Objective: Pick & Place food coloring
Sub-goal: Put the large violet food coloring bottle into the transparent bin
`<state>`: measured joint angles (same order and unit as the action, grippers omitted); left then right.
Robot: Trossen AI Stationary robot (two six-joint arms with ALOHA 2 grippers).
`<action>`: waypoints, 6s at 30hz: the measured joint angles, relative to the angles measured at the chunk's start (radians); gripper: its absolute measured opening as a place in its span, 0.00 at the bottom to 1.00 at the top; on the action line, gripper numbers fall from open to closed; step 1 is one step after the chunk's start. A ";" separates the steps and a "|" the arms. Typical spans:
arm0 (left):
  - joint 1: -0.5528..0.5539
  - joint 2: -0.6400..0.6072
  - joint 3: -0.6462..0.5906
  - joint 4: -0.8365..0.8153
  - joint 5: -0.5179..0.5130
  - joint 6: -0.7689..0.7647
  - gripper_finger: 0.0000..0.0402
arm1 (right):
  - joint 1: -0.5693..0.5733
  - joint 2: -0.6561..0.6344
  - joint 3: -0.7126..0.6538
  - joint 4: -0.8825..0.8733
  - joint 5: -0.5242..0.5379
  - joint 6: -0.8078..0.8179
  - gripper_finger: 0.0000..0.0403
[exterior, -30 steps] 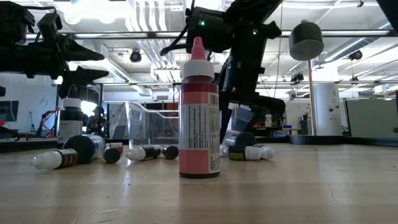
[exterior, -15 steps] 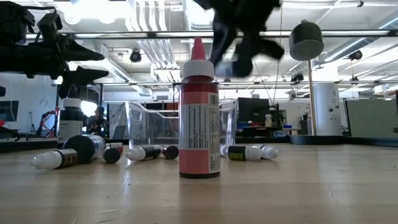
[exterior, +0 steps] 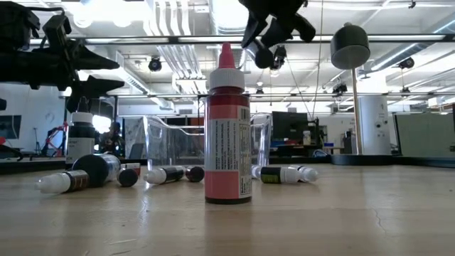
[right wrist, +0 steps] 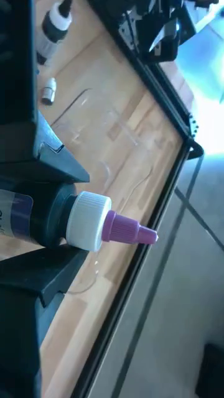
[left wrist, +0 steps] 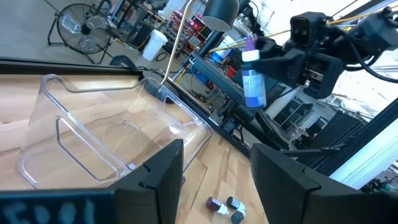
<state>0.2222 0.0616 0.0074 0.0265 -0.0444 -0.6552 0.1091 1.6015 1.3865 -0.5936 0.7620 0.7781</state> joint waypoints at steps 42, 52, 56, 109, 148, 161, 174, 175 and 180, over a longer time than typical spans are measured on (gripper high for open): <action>0.000 0.000 0.000 0.000 0.000 0.000 0.40 | -0.082 0.034 -0.555 0.128 -0.790 0.579 0.68; 0.000 0.000 0.000 0.000 0.000 0.000 0.40 | -0.117 0.036 -0.554 0.076 -0.835 0.526 0.53; 0.000 0.000 0.000 0.000 0.000 0.000 0.40 | -0.118 0.036 -0.554 0.062 -0.834 0.525 0.47; 0.000 0.000 0.000 0.000 0.000 0.000 0.40 | -0.114 0.033 -0.555 0.035 -0.947 0.504 0.42; 0.000 0.000 0.000 0.000 0.000 0.000 0.40 | 0.103 0.054 -0.366 -0.106 0.303 0.545 0.29; 0.000 0.000 0.000 0.000 0.000 0.000 0.40 | 0.102 0.068 -0.453 -0.107 0.314 0.791 0.33; 0.000 0.000 0.000 0.000 0.000 0.000 0.40 | 0.102 0.070 -0.482 -0.106 0.284 0.794 0.40; 0.000 0.000 0.000 0.000 0.000 0.000 0.40 | 0.102 0.070 -0.480 -0.107 0.283 0.793 0.41; 0.000 0.000 0.000 0.000 0.000 0.000 0.40 | 0.102 0.047 -0.459 -0.112 0.257 0.768 0.45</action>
<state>0.2222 0.0616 0.0071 0.0269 -0.0445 -0.6552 0.2115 1.6487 0.9274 -0.7057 1.0192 1.5463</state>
